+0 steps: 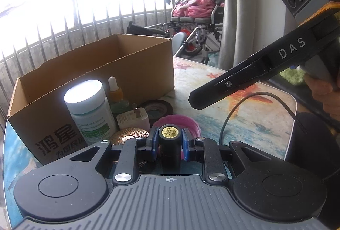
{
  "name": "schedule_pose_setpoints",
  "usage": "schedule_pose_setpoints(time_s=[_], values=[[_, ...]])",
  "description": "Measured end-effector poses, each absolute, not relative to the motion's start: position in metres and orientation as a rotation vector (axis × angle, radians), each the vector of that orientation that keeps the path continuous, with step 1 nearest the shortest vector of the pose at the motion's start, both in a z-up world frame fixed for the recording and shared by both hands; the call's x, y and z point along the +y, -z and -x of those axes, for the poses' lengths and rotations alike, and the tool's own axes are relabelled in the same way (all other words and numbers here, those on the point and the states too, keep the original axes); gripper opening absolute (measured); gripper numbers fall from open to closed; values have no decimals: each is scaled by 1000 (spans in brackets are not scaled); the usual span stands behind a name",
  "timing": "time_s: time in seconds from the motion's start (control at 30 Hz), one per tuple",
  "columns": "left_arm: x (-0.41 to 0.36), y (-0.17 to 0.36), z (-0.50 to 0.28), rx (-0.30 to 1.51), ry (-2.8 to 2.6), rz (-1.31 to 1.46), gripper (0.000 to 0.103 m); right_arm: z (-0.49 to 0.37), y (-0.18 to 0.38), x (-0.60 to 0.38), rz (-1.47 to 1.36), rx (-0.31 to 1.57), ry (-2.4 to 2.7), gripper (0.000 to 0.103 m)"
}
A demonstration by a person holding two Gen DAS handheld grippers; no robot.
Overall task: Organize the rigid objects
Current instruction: 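Move the right gripper back to the black gold-capped bottle, then close the right gripper around the black gold-capped bottle and lift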
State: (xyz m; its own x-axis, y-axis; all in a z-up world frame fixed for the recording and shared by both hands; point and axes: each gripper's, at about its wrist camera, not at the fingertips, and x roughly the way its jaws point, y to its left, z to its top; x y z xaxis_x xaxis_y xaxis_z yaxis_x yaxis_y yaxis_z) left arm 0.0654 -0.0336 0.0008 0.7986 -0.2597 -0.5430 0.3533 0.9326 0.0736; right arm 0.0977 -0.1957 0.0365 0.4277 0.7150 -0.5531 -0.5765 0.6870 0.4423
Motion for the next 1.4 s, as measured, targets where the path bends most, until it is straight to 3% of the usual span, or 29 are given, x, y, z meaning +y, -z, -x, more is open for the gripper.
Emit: schedule_pose_setpoints(time_s=[0.2, 0.27, 0.3, 1.0, 1.13, 1.4], values=[[-33, -1, -56, 570, 335, -185, 21, -86, -36, -195, -159, 758, -856, 32], [-34, -2, -52, 571, 338, -192, 21, -82, -37, -191, -143, 749, -886, 46], [-34, -1, -52, 571, 337, -193, 21, -80, -37, -188, -139, 747, -899, 47], [-24, 24, -52, 605, 330, -86, 25, -92, -18, -160, -70, 834, -963, 47], [-22, 30, -52, 604, 333, -83, 22, -92, -9, -156, -48, 833, -949, 32], [-20, 11, -50, 577, 341, -45, 21, -93, -17, -164, -76, 804, -940, 30]])
